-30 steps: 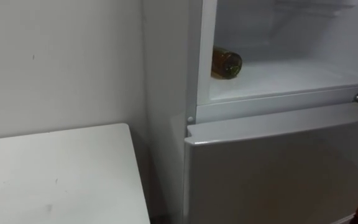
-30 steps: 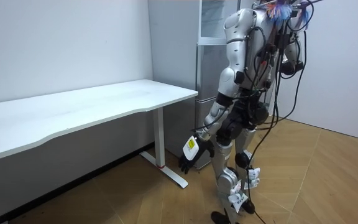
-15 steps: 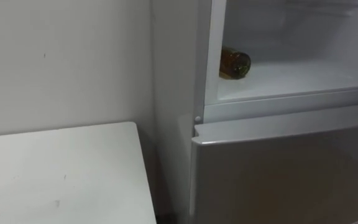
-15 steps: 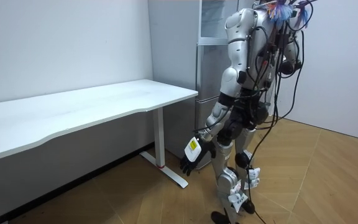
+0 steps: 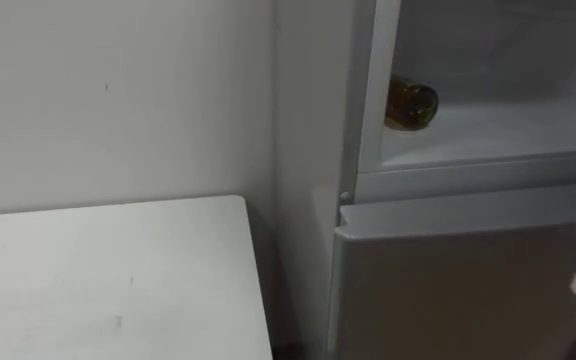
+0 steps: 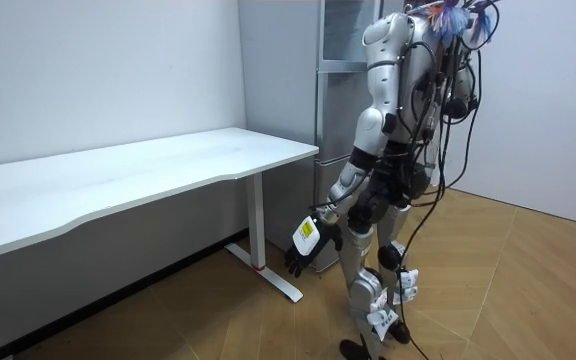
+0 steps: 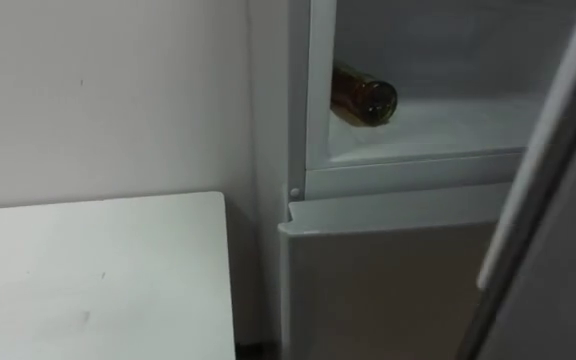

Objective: Put the bottle in the upper fridge

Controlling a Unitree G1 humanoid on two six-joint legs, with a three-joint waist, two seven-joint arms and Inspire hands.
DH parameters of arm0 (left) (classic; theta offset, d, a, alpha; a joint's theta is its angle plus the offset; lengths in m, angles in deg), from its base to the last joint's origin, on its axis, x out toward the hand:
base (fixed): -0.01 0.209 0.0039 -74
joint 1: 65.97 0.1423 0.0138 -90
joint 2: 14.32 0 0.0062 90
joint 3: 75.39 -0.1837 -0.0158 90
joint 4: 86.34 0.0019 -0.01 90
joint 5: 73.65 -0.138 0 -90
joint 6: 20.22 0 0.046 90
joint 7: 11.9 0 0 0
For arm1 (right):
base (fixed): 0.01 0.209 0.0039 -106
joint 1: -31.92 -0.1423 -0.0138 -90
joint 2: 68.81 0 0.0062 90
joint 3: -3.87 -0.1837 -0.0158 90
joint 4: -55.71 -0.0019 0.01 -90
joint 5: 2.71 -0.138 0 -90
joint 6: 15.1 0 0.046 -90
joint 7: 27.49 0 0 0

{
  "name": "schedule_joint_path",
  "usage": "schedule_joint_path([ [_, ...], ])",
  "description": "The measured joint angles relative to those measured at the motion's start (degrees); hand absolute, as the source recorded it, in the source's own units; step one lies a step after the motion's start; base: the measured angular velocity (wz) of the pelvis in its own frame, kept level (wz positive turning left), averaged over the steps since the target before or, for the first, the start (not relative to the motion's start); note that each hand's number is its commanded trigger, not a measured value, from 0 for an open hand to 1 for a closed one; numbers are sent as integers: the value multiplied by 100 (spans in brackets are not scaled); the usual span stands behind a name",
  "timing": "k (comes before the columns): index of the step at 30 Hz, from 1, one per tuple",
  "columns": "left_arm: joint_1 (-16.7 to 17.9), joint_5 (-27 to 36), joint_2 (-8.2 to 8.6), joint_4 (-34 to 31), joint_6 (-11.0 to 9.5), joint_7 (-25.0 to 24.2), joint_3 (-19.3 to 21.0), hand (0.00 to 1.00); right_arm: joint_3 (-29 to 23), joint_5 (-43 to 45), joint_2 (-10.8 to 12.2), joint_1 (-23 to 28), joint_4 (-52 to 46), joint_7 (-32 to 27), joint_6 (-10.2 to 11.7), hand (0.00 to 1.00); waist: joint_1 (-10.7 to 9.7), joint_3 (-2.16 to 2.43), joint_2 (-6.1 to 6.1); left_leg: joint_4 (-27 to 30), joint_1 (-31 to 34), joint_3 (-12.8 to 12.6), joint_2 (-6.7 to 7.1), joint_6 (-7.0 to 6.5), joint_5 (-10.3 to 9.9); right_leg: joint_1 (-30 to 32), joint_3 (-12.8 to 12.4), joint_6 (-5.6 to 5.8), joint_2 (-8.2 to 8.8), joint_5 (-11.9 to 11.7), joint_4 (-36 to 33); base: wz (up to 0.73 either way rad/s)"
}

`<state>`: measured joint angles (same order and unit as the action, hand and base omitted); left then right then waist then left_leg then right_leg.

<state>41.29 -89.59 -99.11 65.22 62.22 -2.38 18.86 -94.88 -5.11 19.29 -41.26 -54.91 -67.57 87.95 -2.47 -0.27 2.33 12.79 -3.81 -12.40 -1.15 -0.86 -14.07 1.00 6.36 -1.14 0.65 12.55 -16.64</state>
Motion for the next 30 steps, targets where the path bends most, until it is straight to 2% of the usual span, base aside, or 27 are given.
schedule_joint_path([
  [3, -45, 3, -62, -24, 3, 1, -11, 0, 5, 1, -98, -11, -27, 116, -12, 0, 50, -44, 72, -2, 8, -4, -8, 1, 0, 8, 0, -2, -6, -1, 13, 0],
  [6, -89, 4, -149, -29, 7, 2, -27, 0, 5, 1, -142, -129, -37, 287, -27, 0, 58, -66, 114, -10, 16, -4, -11, 2, -1, 17, 3, -3, -10, -2, 24, 0],
  [8, -98, 1, -179, -36, 9, 18, -45, 0, 7, 16, -189, -195, -58, 415, -27, 0, 60, -42, 109, -16, 17, -4, -15, 3, -2, 5, 11, -7, -14, -11, 60, 0],
  [11, -96, 1, -199, -46, 19, 99, -170, 0, 12, 71, -223, -250, -74, 587, -27, 0, 106, -28, 139, -17, 10, -1, -21, 4, -3, -33, 20, -7, -22, -21, 87, 1],
  [15, -85, 0, -200, -27, 117, 108, -238, 0, 12, 70, -227, -286, -76, 723, -27, 0, 133, -12, 113, -16, -43, 6, -34, 4, -2, -171, 89, -12, -30, -55, 203, 9],
  [30, -77, 0, -199, -26, 241, 107, -230, 0, 64, 76, -228, -636, -210, 1560, -26, 0, 131, 7, 99, -21, -86, 1, -103, 40, -20, -235, 149, -54, -70, -80, 223, 1],
])
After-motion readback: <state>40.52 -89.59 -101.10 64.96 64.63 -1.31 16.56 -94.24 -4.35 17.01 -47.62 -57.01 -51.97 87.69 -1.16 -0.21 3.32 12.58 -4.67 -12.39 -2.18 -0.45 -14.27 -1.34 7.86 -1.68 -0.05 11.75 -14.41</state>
